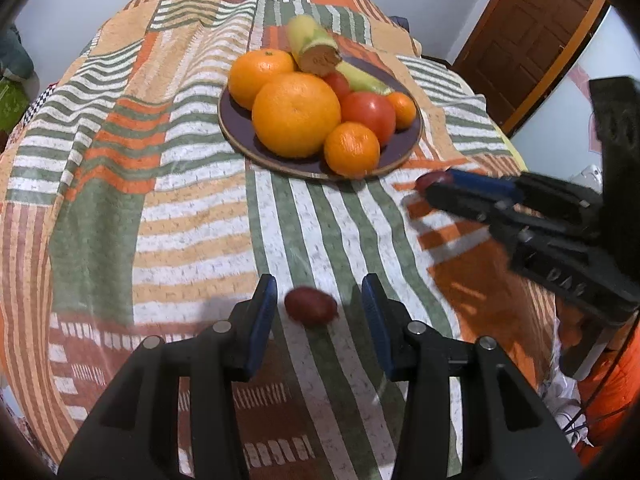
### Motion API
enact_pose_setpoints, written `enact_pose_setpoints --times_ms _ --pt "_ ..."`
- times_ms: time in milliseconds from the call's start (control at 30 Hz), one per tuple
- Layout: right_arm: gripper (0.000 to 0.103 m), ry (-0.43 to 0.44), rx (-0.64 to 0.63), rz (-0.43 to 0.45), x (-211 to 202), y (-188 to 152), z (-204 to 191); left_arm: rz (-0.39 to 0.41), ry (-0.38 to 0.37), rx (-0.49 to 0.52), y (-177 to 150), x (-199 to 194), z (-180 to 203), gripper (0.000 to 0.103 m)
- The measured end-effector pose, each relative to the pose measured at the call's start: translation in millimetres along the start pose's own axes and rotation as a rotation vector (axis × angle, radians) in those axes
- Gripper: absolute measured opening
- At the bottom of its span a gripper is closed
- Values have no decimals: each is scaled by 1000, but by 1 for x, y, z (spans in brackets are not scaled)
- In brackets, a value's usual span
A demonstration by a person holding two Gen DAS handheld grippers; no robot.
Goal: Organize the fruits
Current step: 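Grasp a small red date from the quilt with the left tool while the right tool grasps another, then drop the dates onto the plate with both tools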
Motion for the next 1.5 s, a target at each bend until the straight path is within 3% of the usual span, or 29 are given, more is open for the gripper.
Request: enact_pose_setpoints --times_ms 167,233,300,600,1133,1500 --pt "21 -5 18 20 -12 -1 6 -9 27 -6 -10 4 -1 44" --pt "21 -7 23 24 -14 -2 7 5 65 -8 -10 2 -5 36" --pt "21 -9 30 27 -16 -2 9 14 46 -10 -10 0 -4 27" --pt "21 -6 36 48 -21 3 9 39 81 1 2 -6 -7 27" --pt "21 -10 2 132 -23 46 7 190 68 30 90 -26 -5 27" --pt "21 -3 -9 151 -7 72 11 211 52 38 123 -8 -7 27"
Point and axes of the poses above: each gripper's, at about its wrist camera, not at the fingertips, and x roughly the way its jaws point, z to its right, y to its top, the point moved 9 cm from there along x, roughly the way its jaws point, and after that the axes turned 15 degrees about x, right-handed, at the moved point
